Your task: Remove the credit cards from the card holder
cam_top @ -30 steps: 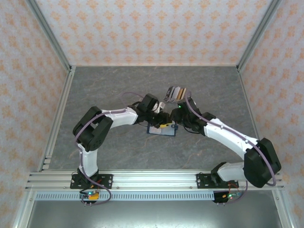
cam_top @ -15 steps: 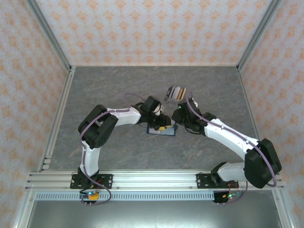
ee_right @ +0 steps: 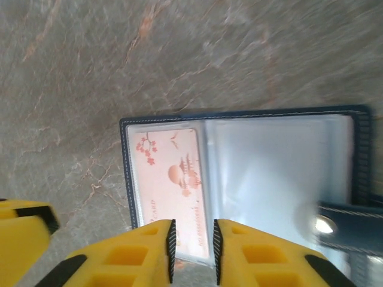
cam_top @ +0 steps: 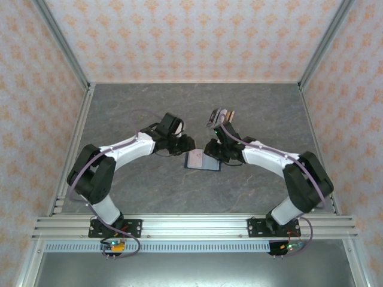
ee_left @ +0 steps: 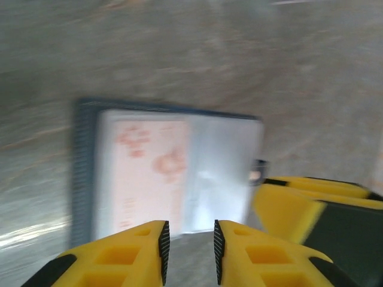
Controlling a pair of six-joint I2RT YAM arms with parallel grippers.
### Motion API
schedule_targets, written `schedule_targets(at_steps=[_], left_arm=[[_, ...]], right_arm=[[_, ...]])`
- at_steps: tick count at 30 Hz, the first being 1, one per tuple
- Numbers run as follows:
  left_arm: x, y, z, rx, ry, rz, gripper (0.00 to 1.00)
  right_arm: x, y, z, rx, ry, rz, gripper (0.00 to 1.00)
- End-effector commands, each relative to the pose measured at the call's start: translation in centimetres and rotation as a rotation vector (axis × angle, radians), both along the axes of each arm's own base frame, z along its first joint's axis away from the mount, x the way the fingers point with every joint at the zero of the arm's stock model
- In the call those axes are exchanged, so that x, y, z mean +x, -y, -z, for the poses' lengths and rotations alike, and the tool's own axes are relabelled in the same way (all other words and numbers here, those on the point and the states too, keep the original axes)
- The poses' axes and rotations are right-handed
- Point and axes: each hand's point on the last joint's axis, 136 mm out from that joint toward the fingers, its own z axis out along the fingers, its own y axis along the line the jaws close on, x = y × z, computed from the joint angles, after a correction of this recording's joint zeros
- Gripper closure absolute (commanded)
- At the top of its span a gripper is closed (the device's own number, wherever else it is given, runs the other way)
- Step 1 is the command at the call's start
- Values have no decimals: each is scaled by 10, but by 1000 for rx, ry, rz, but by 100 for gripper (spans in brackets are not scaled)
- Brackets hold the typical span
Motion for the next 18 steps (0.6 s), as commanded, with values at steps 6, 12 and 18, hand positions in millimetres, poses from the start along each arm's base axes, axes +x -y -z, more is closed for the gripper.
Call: schedule_targets(at_steps=[6, 12, 18], left_arm=[[-6, -9, 29, 81, -71, 3, 77], [-5, 2, 38, 78, -102, 20, 80], [-4, 3, 50, 92, -127, 15, 83]], right_arm=[[14, -26, 11, 64, -29, -33, 79], [11, -19, 27, 21, -49, -21, 82], [8, -19, 34, 18, -66, -33, 83]])
